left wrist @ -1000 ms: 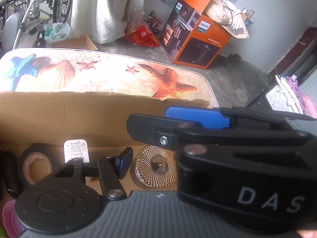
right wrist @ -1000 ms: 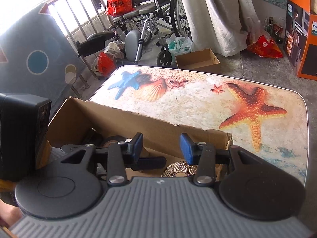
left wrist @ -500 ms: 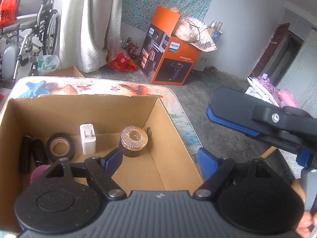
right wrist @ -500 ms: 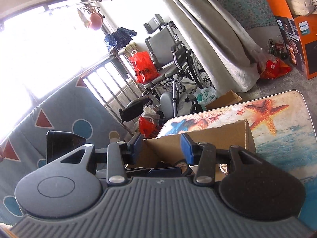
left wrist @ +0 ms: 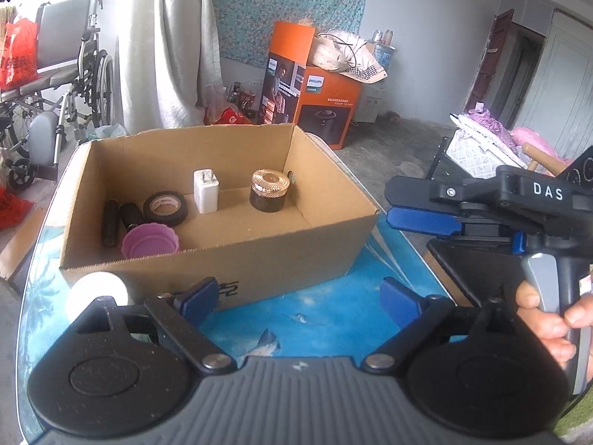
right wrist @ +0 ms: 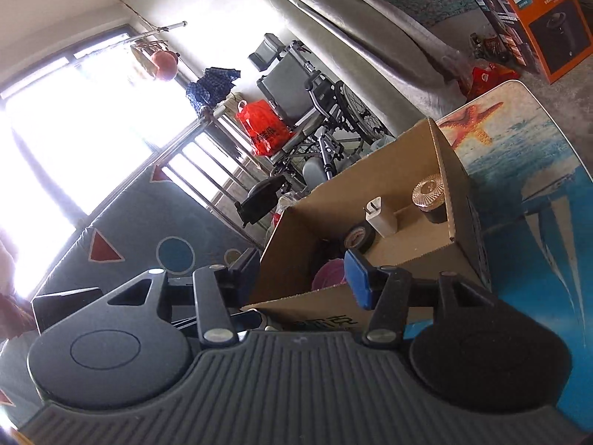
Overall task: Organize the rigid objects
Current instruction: 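Withdraw the right gripper and move it to the green dropper bottle, then grasp the green dropper bottle by its neck with the right gripper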
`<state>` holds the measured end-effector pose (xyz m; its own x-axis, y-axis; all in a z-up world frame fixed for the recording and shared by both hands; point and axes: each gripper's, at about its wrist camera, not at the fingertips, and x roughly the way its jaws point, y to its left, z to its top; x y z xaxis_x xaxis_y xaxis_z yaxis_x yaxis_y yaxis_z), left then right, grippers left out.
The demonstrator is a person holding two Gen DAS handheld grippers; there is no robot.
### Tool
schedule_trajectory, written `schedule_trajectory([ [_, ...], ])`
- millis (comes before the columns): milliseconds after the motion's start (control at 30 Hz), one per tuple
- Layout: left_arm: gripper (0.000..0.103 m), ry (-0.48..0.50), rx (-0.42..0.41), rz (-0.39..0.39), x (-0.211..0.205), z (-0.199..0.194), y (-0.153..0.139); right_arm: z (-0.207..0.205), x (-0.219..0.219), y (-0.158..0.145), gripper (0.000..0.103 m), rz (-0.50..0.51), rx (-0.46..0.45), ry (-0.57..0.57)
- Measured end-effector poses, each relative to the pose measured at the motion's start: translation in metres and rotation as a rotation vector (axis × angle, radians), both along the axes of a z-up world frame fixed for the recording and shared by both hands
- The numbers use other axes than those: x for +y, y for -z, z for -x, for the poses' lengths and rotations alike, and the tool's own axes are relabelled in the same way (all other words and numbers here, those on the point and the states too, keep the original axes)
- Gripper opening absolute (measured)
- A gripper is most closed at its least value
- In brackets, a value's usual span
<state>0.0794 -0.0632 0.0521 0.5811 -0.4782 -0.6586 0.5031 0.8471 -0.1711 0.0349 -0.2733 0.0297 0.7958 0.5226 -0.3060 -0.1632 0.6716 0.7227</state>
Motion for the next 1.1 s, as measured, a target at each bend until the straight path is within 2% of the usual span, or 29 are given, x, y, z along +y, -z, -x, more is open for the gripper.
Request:
schedule_trajectory([
  [167,0.094,-0.008,-0.029,-0.055,0.013,0.018,0.019,-0.003,0.028,0.024,0.051,-0.001,0.083,-0.052],
  [400,0.094,-0.014,-0.109,-0.156,0.015,0.035,0.048,-0.014,0.068,0.025,0.052,0.042,0.118,-0.126],
  [633,0.093,-0.088,-0.129,-0.127,0.033,0.028,0.079,-0.037,0.121,0.024,0.052,0.120,0.136,-0.204],
  [767,0.087,-0.100,-0.162,-0.145,0.035,0.023,0.096,-0.055,0.153,0.025,0.051,0.210,0.135,-0.247],
  [867,0.082,-0.101,-0.175,-0.158,0.034,0.019,0.108,-0.067,0.170,0.025,0.047,0.329,0.108,-0.270],
  [967,0.082,-0.109,-0.170,-0.157,0.036,0.015,0.118,-0.075,0.189,0.024,0.042,0.446,0.069,-0.292],
  [1100,0.081,-0.115,-0.166,-0.148,0.037,0.009,0.126,-0.088,0.207,0.025,0.036,0.548,0.034,-0.326],
])
